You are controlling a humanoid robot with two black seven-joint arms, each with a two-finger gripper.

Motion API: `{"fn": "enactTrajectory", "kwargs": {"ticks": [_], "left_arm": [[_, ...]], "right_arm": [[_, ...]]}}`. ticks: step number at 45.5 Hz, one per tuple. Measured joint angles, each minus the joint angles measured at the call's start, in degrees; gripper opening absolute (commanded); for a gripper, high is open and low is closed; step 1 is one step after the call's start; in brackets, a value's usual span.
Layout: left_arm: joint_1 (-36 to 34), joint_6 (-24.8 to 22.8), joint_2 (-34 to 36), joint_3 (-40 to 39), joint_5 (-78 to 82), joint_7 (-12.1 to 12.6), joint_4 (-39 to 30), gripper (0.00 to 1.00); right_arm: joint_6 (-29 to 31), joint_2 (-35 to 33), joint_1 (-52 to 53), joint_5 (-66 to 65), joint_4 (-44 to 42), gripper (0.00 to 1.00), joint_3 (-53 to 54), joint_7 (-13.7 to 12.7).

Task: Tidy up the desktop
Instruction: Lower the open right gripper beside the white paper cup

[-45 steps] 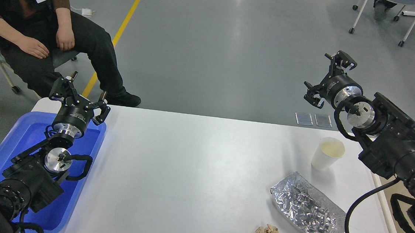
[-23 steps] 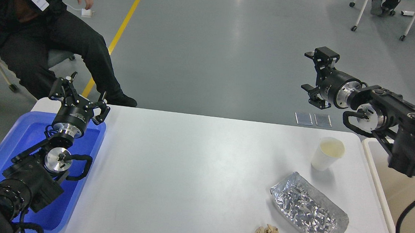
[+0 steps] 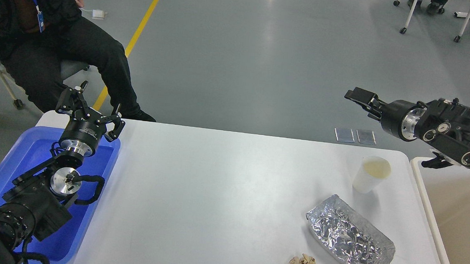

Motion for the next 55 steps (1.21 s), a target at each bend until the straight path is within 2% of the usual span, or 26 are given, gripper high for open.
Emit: {"fn": "enactTrajectory", "kwargs": {"ticks": [7,18,34,55], "left_arm": [[0.0,0.0,0.0,0.0,0.0,0.0,0.0,1.00],[0.0,0.1,0.0,0.1,0.0,0.0,0.0,1.00],[0.0,0.1,0.0,0.1,0.0,0.0,0.0,1.00],[0.0,0.1,0.0,0.1,0.0,0.0,0.0,1.00]], "right_arm": [[-1.3,-0.4,0.3,-5.2,-1.4,1.00,-6.2,2.7],[-2.4,-0.4,-1.2,-8.8,-5.0,1.00,-10.9,4.5],[-5.2,2.3,-6.3,-13.1,-12.5,1.00,-13.0,5.2],[-8.0,3.8,-11.1,-15.2,-14.9,0.99,-13.7,5.3]]}}
